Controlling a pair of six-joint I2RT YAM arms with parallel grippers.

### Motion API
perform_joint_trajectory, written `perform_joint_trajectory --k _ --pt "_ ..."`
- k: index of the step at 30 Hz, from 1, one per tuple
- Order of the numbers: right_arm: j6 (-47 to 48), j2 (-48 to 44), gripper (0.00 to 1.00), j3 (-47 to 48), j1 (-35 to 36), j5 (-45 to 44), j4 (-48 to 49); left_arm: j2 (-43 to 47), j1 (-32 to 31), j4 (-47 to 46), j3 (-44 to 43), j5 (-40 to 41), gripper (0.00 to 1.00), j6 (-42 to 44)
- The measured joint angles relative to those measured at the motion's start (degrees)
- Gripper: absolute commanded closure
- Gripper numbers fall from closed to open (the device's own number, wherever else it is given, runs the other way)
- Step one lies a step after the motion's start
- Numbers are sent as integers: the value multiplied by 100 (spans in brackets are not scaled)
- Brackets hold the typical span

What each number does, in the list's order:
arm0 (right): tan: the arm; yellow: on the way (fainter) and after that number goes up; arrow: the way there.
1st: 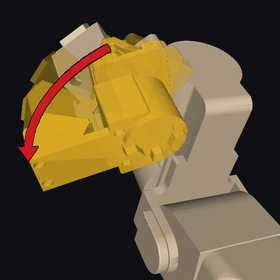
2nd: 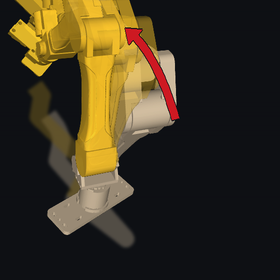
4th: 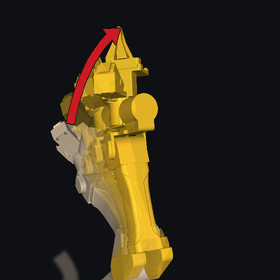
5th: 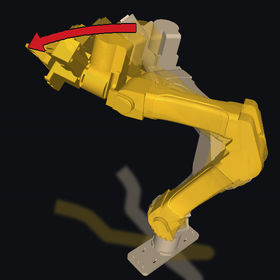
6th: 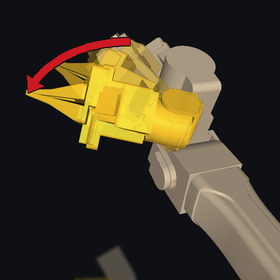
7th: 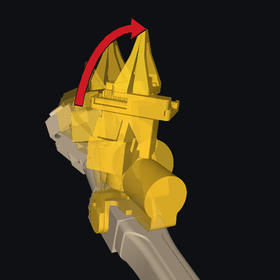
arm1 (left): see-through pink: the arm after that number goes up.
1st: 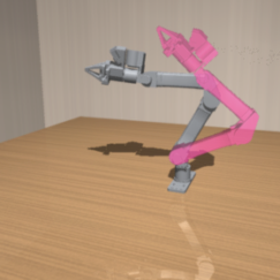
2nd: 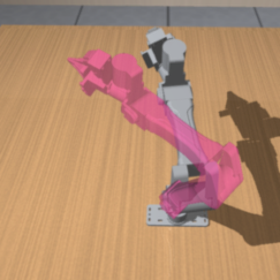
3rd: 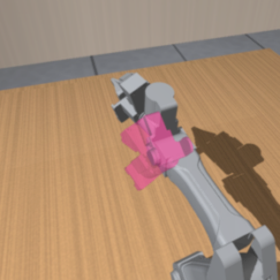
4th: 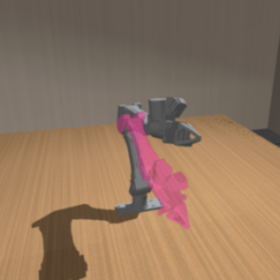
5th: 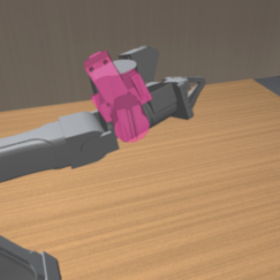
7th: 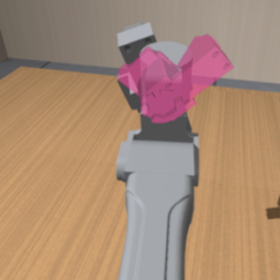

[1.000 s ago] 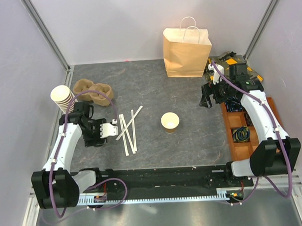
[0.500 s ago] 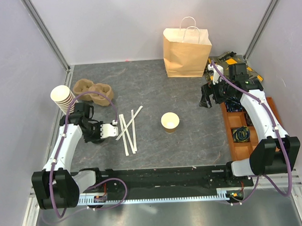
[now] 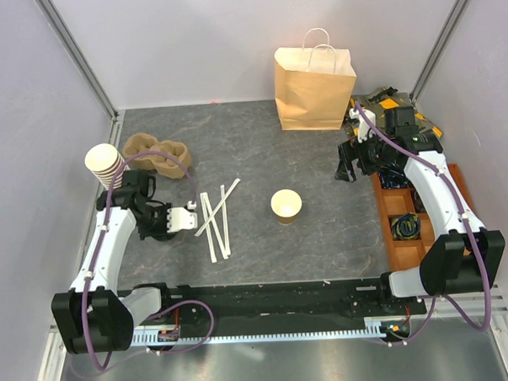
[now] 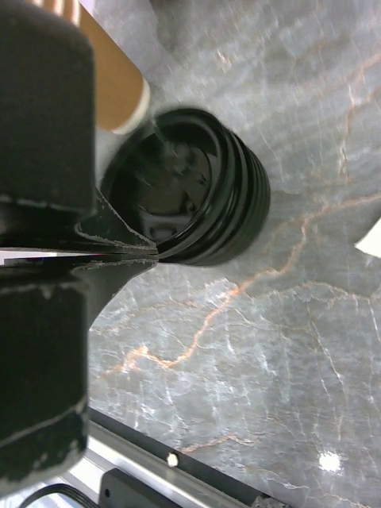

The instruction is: Pack the takeout coffee

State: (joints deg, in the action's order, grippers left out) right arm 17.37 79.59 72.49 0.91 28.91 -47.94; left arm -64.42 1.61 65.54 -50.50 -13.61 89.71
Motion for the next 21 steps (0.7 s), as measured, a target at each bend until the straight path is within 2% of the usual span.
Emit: perform_joint_trajectory --k 5,6,7,9,10,12,15,21 --pt "-2 0 2 0 0 83 2 26 0 219 -389 -4 98 0" --pt "0 0 2 11 0 90 -4 39 0 229 -428 -4 92 0" --pt "0 0 2 22 0 96 -4 55 0 247 -463 -4 74 0" --pt "0 0 2 76 0 111 -15 63 0 273 -487 2 58 9" --pt "0 0 2 103 0 125 -13 63 0 289 -487 7 46 -15" --pt "0 0 2 136 0 131 -13 61 4 282 -481 15 40 -42" --pt "-2 0 2 149 0 149 -13 61 4 146 -391 9 41 -125" --pt "-2 2 2 149 0 210 -15 55 4 -269 -50 13 48 -345"
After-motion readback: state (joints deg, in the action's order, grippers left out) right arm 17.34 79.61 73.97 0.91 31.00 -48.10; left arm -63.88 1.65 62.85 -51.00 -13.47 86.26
